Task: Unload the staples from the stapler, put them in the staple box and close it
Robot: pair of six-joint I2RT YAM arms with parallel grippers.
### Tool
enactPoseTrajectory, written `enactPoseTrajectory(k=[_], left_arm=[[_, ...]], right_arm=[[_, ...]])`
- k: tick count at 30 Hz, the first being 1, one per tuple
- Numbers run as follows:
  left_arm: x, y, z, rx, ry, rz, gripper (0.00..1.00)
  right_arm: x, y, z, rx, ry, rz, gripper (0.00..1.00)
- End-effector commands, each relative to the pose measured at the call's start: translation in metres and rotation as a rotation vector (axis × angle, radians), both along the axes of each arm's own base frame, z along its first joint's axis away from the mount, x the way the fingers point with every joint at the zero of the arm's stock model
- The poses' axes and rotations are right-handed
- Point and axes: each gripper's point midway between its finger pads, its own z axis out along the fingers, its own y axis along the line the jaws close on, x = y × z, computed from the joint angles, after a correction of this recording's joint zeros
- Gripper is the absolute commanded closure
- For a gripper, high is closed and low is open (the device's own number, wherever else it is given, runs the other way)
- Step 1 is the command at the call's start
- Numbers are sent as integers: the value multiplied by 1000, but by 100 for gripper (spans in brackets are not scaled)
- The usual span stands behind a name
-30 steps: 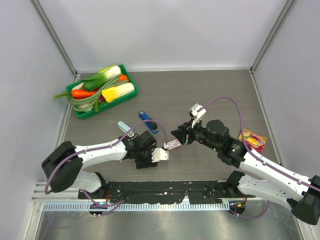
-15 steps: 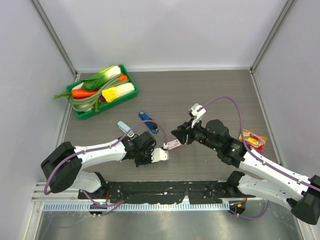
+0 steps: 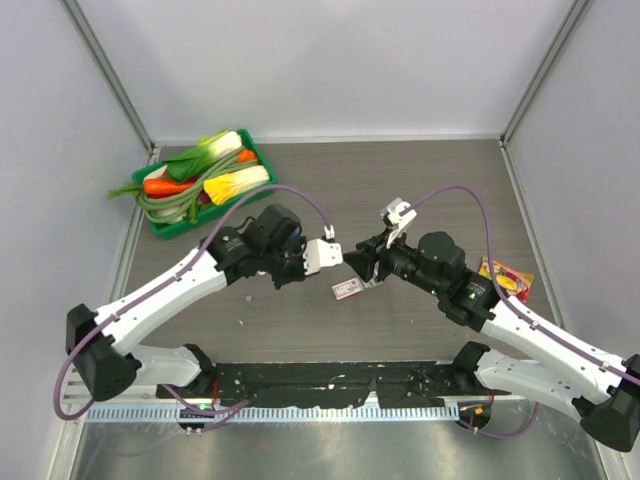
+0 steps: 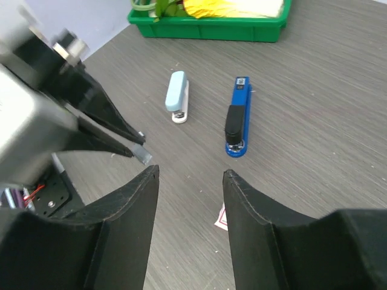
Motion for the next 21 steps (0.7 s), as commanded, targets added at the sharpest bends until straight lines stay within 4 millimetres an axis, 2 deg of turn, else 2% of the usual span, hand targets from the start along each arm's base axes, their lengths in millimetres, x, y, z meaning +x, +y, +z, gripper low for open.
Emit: enactPoseTrajectory(k=[1, 3, 5, 6, 8, 9, 12, 16, 21], left_arm=[[-25, 3, 43, -63, 44, -70, 92], [-25, 1, 58, -87, 28, -80, 92], [-29, 2, 63, -92, 37, -94, 92], [-30, 1, 68, -99, 34, -107, 92], [-36, 1, 66, -86, 66, -132, 92], [-36, 0, 68, -89, 70, -139, 92], [-38, -1, 72, -88, 77, -160, 91], [-22, -5, 82, -109, 3, -114, 91], [28, 8, 96, -34, -237, 21, 92]], right_arm=[[-13, 11, 36, 54, -67, 113, 47], [-19, 16, 42, 60, -82, 165, 44], [-29, 27, 42, 55, -80, 255, 42], [-31, 30, 49, 55, -97, 287, 42], [-40, 40, 42, 27, -75, 372, 40], [-41, 43, 48, 25, -85, 395, 40], [-43, 49, 45, -13, -82, 452, 39], [-29, 50, 43, -29, -53, 382, 40], [-6, 49, 21, 15, 133, 229, 40]])
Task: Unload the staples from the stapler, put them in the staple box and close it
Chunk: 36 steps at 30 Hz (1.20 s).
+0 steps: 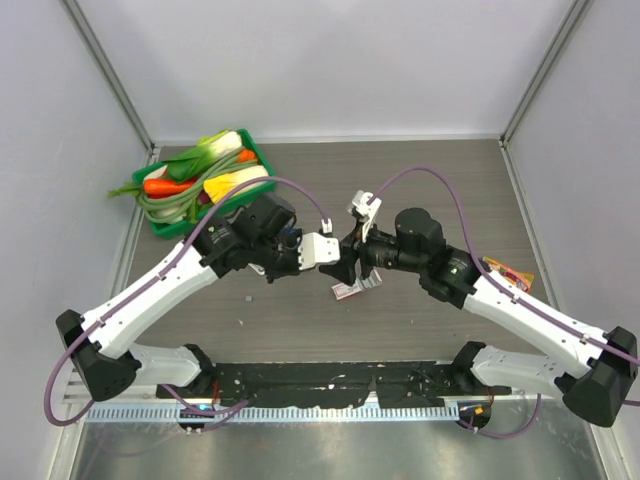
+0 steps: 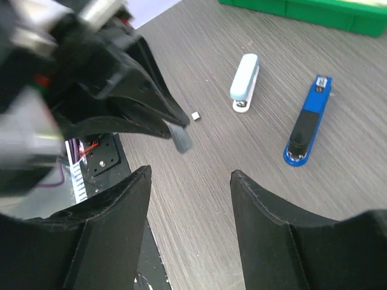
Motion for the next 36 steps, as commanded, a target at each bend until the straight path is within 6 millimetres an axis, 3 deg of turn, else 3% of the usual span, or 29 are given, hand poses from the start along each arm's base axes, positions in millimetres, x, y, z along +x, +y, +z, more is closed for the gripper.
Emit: enactPoseTrajectory(k=[1, 4, 5, 6, 7, 9, 10, 12, 13, 14, 15, 16, 17, 18, 19, 21, 22, 23, 27, 30, 36], left_arm=[[47, 8, 35, 17, -261, 92, 92], [66, 24, 56, 65, -489, 42, 93], [69, 30, 50, 95, -540, 28, 93], [73, 39, 66, 110, -662, -10, 93], [79, 36, 80, 76, -743, -1, 93], [81, 37, 80, 68, -819, -14, 96], [85, 37, 99, 34, -911, 3, 97], [84, 37, 92, 30, -969, -6, 98], [84, 37, 115, -7, -1090, -14, 98], [83, 36, 102, 9, -1115, -44, 98], [82, 34, 106, 3, -1167, -63, 98], [79, 34, 128, -25, -1279, -75, 98], [77, 29, 121, -28, -1313, -121, 98], [74, 27, 137, -68, -1395, -116, 98], [71, 25, 140, -75, -1440, -139, 98], [67, 18, 132, -23, -1549, -236, 99], [66, 17, 140, -24, -1611, -233, 100], [67, 13, 130, 25, -1641, -279, 100], [61, 0, 132, 85, -1825, -378, 100], [65, -7, 124, 142, -1871, -420, 100], [69, -11, 125, 164, -1901, -415, 100]], right_arm=[[23, 1, 4, 59, 129, -140, 40], [40, -4, 4, 136, 239, -222, 40], [45, -8, 4, 161, 272, -239, 40], [55, -15, 6, 212, 346, -280, 40], [62, -15, 16, 270, 357, -272, 40], [75, -24, 20, 351, 453, -303, 40], [78, -23, 30, 396, 457, -291, 40], [79, -21, 34, 426, 487, -253, 40], [78, -18, 42, 454, 505, -236, 40], [81, -15, 44, 462, 523, -226, 40], [82, -13, 47, 478, 539, -216, 40], [82, -9, 59, 524, 564, -192, 40], [82, -7, 64, 548, 584, -176, 41], [83, -3, 64, 560, 609, -152, 41], [82, -1, 76, 602, 585, -117, 41], [80, 1, 83, 643, 631, -91, 41], [79, 2, 89, 667, 619, -71, 41], [79, 2, 90, 674, 632, -66, 41], [79, 3, 89, 702, 673, -54, 41], [81, 3, 91, 731, 696, -54, 43], [91, 3, 73, 653, 699, -148, 44]])
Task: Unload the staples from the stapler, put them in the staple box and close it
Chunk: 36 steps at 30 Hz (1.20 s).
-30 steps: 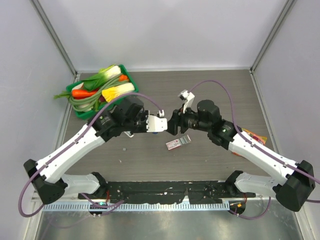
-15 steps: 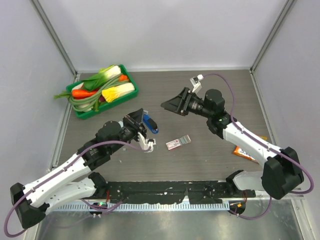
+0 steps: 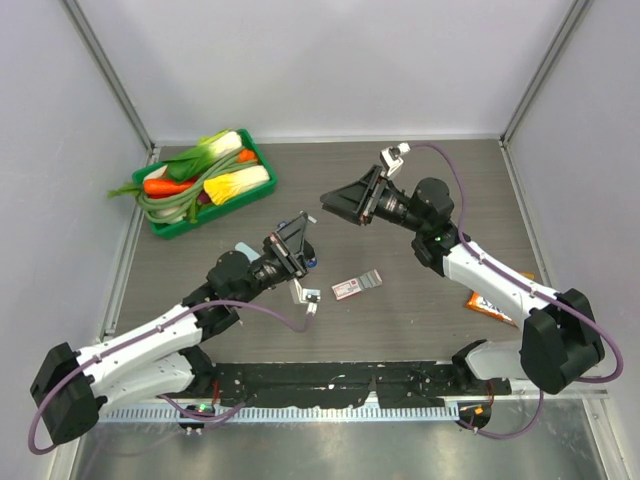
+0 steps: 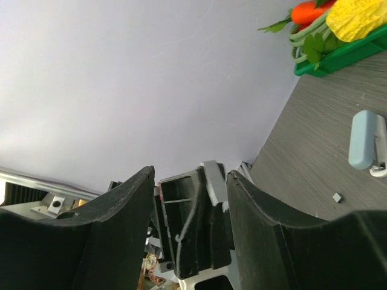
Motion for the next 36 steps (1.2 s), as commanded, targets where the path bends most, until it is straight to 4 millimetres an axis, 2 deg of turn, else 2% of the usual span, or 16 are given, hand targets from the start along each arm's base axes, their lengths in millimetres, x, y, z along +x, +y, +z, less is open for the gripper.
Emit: enactPoseTrajectory(k=[1, 5, 7, 11, 17, 21, 26, 33, 36], left_arm=[[-7, -3, 45, -42, -205, -14, 100], [-4, -4, 54, -72, -213, -5, 100], [-4, -4, 57, -79, -214, -6, 100], [-5, -3, 54, -79, -205, -7, 100], [-4, 2, 54, -94, -185, 7, 100], [-4, 2, 53, -96, -175, 8, 100], [-5, 2, 52, -96, -173, 6, 100], [-5, 3, 53, -102, -166, 5, 100], [-1, 7, 53, -108, -151, 37, 100]], right_arm=[[4, -1, 4, -30, -19, -26, 45], [6, -3, -5, -45, -20, -52, 46], [5, -1, -2, -14, -16, -36, 49], [-1, 5, 4, 36, -46, 3, 54], [-8, 18, -3, 37, -28, 47, 57], [-12, 19, 6, 90, -44, 72, 58], [-17, 21, 6, 92, -54, 87, 62], [-19, 20, 7, 106, -51, 94, 74], [-21, 19, 9, 123, -52, 98, 74]])
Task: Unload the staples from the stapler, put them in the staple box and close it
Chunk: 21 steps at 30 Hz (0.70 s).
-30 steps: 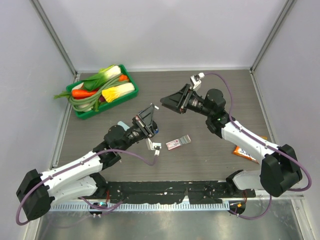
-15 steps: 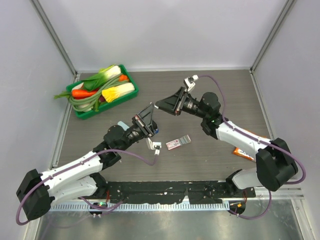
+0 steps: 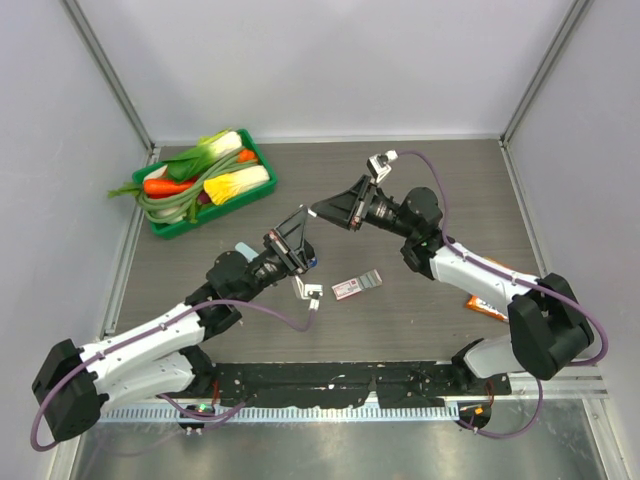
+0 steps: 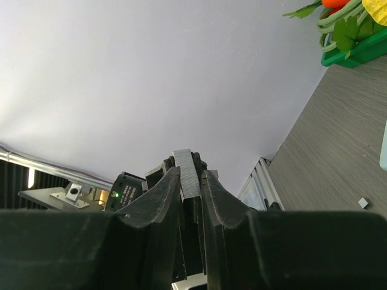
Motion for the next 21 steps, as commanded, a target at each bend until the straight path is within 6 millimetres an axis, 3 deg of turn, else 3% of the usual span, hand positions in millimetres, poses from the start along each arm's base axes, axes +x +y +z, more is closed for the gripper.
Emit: enactPoseTrajectory(k=[1, 21], left_arm=[[-1, 10, 29, -68, -44, 31, 100], [-7, 11, 28, -61, -39, 16, 100]], right_arm=[[-11, -3, 18, 63, -59, 25, 74], [-19, -6, 22, 83, -75, 37, 69]])
